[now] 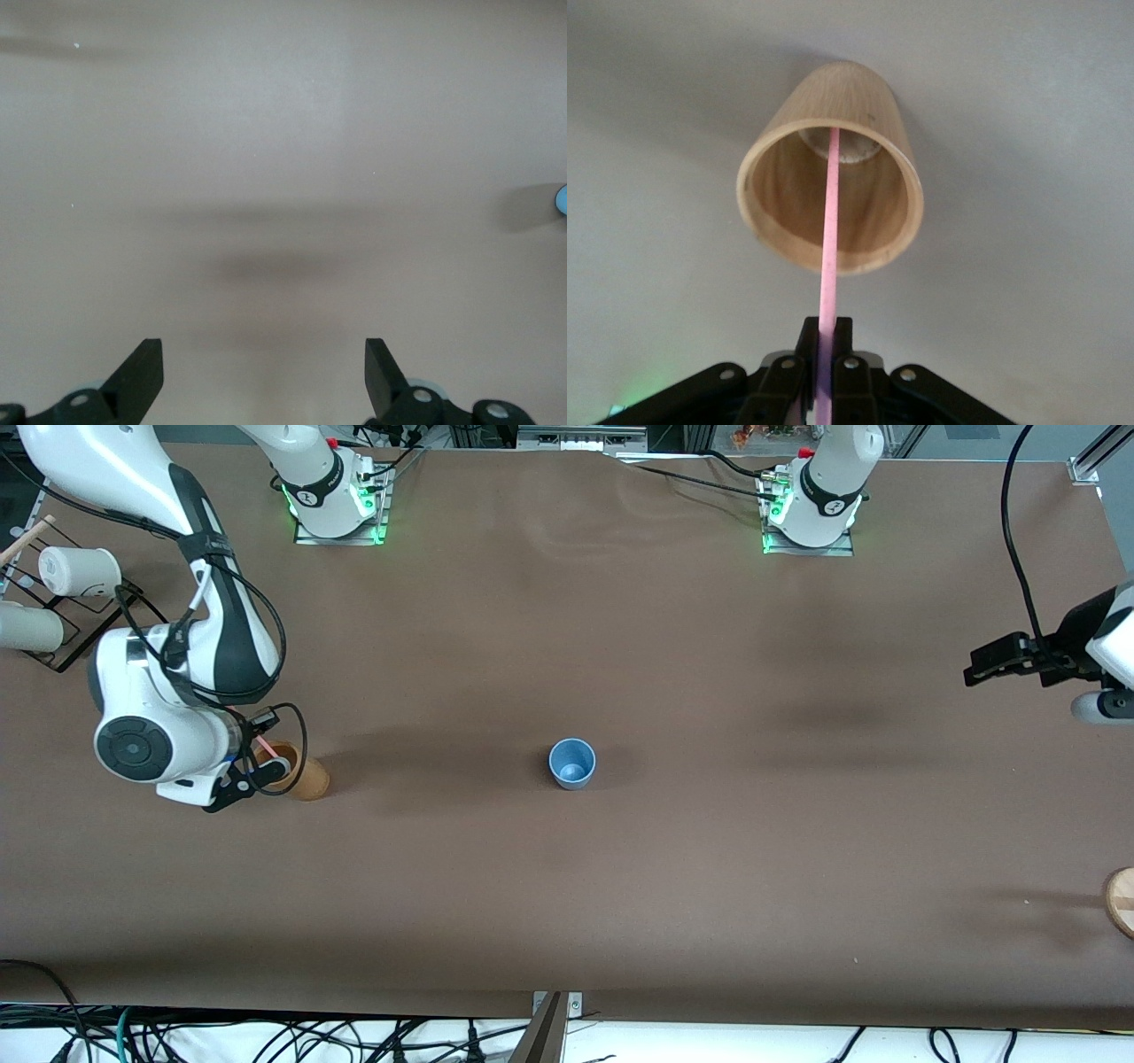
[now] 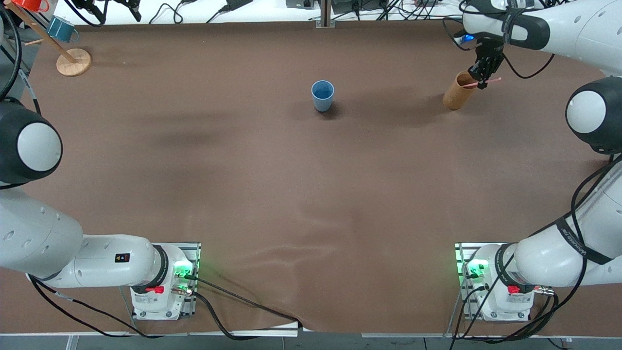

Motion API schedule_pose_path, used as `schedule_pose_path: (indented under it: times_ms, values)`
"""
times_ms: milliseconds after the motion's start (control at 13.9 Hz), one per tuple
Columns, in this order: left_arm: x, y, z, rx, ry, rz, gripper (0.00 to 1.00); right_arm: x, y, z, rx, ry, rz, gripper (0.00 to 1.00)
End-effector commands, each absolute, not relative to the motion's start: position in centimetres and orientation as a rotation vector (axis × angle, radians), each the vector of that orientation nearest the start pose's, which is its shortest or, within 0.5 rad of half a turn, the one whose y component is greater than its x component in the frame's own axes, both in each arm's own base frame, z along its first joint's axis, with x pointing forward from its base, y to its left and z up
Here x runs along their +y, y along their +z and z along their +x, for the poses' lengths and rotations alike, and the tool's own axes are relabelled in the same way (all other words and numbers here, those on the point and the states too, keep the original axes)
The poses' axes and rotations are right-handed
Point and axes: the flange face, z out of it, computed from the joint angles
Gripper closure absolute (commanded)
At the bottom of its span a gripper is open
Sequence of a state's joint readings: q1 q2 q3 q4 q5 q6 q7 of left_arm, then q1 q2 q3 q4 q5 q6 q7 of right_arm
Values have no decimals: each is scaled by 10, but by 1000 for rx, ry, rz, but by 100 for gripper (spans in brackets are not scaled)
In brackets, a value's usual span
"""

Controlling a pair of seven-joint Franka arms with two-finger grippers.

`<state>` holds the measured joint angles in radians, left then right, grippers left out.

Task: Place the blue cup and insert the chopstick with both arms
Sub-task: 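Grasp the pink chopstick with the right gripper and lift it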

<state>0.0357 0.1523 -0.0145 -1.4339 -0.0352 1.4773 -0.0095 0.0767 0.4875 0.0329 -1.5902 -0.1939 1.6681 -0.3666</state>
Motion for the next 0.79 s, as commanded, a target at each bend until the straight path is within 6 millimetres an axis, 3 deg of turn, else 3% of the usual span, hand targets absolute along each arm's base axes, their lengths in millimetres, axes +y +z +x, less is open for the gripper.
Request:
schedule_pose_path:
  times_ms: [0,215,359,431,718]
  values:
    - [5,595,565,2,131,-3158,0,60,385,640,-845,752,-3070,100]
    - [3,589,565,14,133,-3164,0,85,437,631,-788,831,-3011,100]
    - [7,588,567,4,145,-3164,0,111,465,624,-610,816,-2998,100]
    - [8,580,571,-1,164,-3166,0,136,475,619,-514,800,-2986,100]
    - [6,580,572,4,165,-3169,0,236,483,601,-125,771,-2858,100]
